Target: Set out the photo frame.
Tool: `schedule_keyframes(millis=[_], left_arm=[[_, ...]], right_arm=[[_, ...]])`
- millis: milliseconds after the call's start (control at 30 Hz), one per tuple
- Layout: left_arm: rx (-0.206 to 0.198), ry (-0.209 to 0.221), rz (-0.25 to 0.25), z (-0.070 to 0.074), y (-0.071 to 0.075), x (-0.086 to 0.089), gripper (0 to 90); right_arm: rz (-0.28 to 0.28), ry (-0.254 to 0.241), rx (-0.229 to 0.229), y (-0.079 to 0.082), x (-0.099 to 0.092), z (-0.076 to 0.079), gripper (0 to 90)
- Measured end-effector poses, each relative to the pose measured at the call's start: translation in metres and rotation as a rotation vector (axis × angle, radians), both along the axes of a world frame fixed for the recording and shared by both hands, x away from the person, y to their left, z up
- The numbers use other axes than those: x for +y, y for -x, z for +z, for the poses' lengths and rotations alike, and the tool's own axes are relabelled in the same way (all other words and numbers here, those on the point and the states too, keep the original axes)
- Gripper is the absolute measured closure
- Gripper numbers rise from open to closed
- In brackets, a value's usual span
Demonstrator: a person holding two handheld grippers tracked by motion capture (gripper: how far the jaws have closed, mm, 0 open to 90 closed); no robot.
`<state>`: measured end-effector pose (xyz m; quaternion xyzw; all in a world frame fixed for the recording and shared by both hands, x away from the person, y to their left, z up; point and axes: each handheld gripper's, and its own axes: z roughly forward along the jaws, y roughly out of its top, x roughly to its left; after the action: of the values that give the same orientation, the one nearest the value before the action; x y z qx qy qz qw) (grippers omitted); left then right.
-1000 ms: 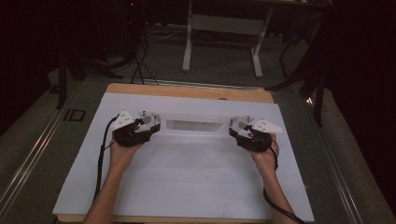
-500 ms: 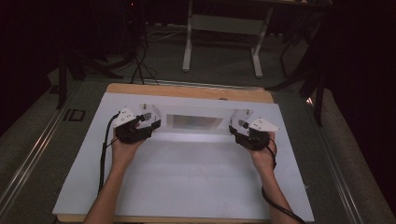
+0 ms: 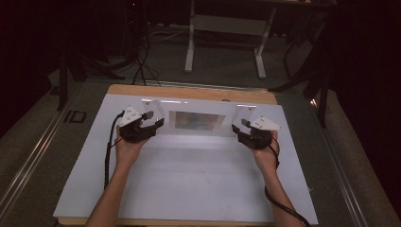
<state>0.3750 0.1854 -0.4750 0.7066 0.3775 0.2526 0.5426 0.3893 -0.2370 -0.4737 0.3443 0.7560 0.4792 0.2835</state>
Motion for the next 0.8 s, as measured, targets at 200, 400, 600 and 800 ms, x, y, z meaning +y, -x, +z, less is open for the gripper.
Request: schedule_keyframes(millis=[200,400,600,800], left_arm=[[0.002,-0.007,0.014,0.001,-0.004,-0.002,42.5],[0.011,-0.008,0.024,0.003,-0.007,-0.003,42.3],[0.013,-0.011,0.031,0.004,-0.011,-0.004,42.3],[0.017,-0.013,0.043,0.005,-0.013,-0.005,42.0]], right_arm=[[-0.003,0.000,0.004,-0.004,0.001,0.001,49.8],[-0.005,-0.003,0.010,-0.007,0.001,0.002,50.2],[-0.008,-0.001,0.015,-0.010,0.001,0.003,50.1],[-0.014,-0.007,0.020,-0.013,0.002,0.004,50.0]])
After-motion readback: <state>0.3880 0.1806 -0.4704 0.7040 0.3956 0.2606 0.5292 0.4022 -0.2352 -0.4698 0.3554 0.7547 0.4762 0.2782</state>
